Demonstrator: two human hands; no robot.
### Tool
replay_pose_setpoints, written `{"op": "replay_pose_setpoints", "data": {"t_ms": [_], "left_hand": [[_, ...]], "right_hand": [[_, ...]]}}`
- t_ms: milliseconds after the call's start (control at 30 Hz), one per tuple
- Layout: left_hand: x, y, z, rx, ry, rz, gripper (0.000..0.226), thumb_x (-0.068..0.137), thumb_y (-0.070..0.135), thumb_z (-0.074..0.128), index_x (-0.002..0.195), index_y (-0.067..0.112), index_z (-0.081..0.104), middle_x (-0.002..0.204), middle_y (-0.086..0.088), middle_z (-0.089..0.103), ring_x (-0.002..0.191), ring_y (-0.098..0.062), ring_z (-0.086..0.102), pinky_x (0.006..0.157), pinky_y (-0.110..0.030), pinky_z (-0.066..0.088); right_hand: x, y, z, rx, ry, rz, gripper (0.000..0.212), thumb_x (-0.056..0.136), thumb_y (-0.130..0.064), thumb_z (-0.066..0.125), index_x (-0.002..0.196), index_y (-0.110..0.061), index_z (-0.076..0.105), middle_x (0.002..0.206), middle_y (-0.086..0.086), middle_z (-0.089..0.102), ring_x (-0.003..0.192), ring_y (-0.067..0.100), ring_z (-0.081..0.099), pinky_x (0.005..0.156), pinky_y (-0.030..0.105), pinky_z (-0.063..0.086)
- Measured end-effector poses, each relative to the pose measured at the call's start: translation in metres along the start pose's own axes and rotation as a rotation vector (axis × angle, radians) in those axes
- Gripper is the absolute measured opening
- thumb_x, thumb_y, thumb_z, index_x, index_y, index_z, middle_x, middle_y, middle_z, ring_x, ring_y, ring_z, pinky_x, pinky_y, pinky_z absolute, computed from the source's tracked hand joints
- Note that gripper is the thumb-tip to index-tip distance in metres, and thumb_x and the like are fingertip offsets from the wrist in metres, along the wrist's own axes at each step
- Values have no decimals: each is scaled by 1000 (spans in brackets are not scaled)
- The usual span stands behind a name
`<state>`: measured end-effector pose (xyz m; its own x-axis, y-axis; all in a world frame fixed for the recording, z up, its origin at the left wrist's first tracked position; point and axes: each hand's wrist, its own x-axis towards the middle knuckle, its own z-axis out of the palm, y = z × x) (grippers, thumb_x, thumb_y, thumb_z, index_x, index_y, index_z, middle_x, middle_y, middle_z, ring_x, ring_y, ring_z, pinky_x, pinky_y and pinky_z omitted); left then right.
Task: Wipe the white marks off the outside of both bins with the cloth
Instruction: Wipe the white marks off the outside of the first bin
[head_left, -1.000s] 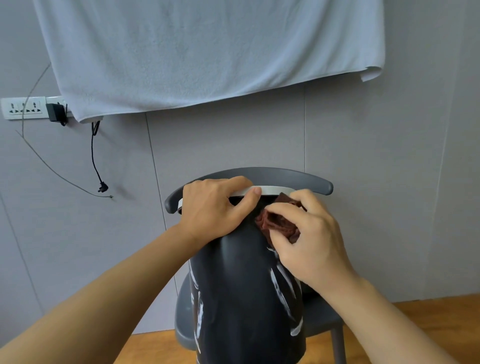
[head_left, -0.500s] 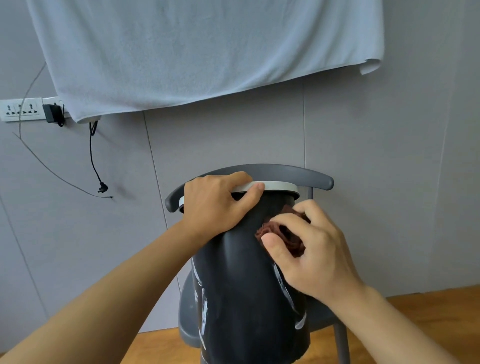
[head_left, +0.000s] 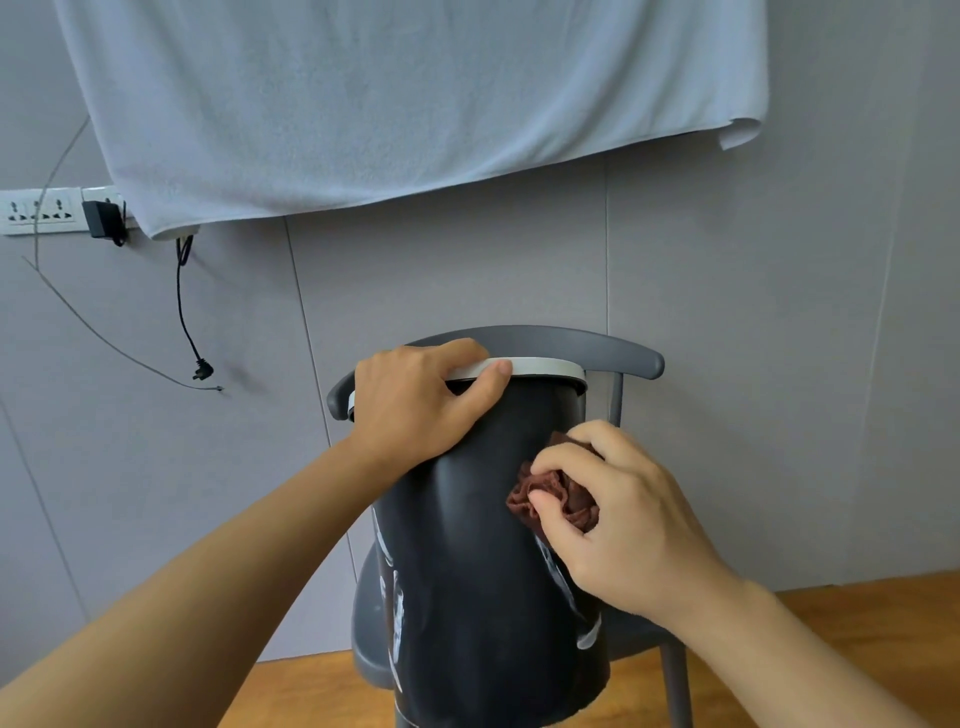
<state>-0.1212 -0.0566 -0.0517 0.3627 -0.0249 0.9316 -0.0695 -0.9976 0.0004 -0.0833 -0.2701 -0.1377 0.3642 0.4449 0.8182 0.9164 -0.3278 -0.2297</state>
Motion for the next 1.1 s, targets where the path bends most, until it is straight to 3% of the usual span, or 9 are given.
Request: {"op": "replay_pose_setpoints", "data": {"t_ms": [133,200,333,467,733,900,1033,1100], "left_hand": [[0,-2,1,8,-16,10,45,90,69,44,80,32,68,49,9,50,48,-10,45,46,-29,40],[1,-4,2,14,-39,26,50,88,75,45,77,30,65,49,9,46,48,-11,45,47,-28,38],[1,-9,1,12,-60,-6,45,87,76,46,74,35,56,48,12,41,49,-11,42,51,-27,33],[-3,-11,-2,-7,-44,-12,48,88,75,48,77,30,63,49,10,43,50,-12,45,51,-31,40],[-4,-12,-3,16,-62,-77,47,85,76,48,81,32,65,48,15,40,56,-17,44,58,-28,30],[-2,-17,0,8,-72,-93,48,86,75,48,82,31,66,48,16,41,57,-17,45,59,-29,32],[0,-18,2,3,-87,-84,50,86,77,46,83,32,66,50,15,44,56,-15,48,59,-31,41],[1,-18,3,3,-93,-76,49,86,77,46,80,33,64,50,12,45,56,-15,48,60,-33,43]], "right_hand": [[19,4,-2,-43,171,23,16,90,-21,78,105,-17,77,105,0,65,99,21,62,78,39,61],[22,4,2,-48,233,30,22,90,-26,77,108,-15,77,108,3,64,100,24,62,77,37,60],[-7,5,14,-62,111,-62,40,90,-41,75,122,-17,73,120,5,61,109,24,60,79,36,64],[-19,8,13,-72,34,-129,49,87,-45,75,128,-19,70,125,5,59,112,21,57,79,33,64],[3,6,6,-8,170,44,22,88,-15,79,110,-14,78,111,5,64,103,23,60,83,30,55],[-22,6,2,42,-131,-153,24,84,-27,80,108,-23,76,113,-5,63,102,14,60,80,31,62],[-1,2,6,44,87,12,21,89,-23,79,110,-18,76,111,-2,63,103,16,59,81,31,62],[1,1,8,59,95,16,21,90,-23,79,109,-18,76,112,-2,63,104,17,60,82,32,61]]}}
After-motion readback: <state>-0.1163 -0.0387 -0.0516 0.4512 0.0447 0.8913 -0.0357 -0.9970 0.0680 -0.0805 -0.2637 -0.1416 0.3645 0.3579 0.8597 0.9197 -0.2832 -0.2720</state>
